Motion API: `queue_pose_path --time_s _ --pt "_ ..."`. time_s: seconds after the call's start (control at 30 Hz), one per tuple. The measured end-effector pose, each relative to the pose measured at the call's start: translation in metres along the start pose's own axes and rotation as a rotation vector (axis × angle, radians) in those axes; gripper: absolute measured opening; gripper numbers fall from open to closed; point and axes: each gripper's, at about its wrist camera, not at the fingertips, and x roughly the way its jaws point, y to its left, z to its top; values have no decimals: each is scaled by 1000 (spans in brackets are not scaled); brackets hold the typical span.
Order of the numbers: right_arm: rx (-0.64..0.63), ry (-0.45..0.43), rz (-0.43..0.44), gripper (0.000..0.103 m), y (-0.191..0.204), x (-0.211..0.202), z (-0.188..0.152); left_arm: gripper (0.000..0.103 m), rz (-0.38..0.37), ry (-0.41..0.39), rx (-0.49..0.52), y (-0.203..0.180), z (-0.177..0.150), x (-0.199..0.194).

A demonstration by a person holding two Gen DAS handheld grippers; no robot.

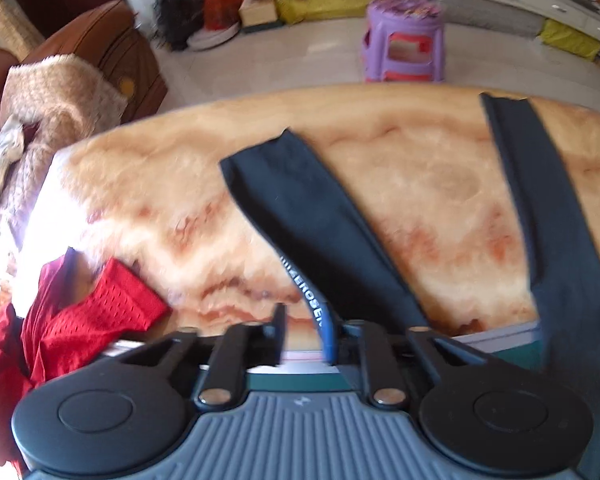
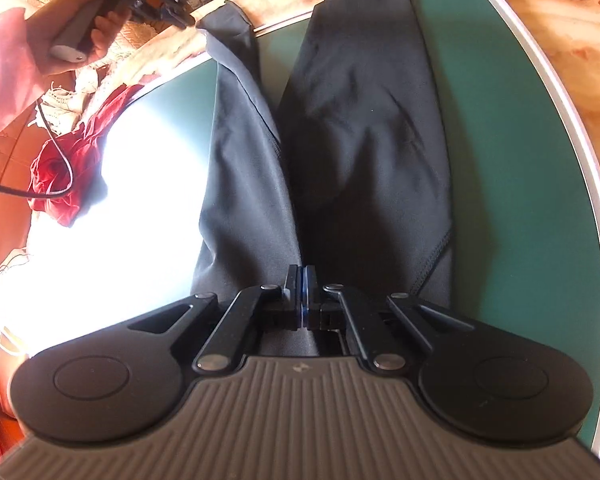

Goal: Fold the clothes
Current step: 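Close the left gripper on the leg hem with the ZEROSENS print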

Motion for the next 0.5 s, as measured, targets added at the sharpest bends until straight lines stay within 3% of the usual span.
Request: queue_pose_path --time_s 0.03,0.17,0.4,0.47,0.5 --pt "1 2 1 2 1 1 1 50 7 14 -22 1 1 6" --pt "-2 3 0 2 7 2 -1 52 -38 62 -105 7 4 25" --pt "16 11 6 2 3 -4 -6 66 -50 58 -107 1 8 28" --pt "14 12 8 2 3 -5 -6 66 -30 54 -77 -6 11 28" --pt "13 11 4 2 3 -6 -6 59 -26 62 -72 -8 12 31"
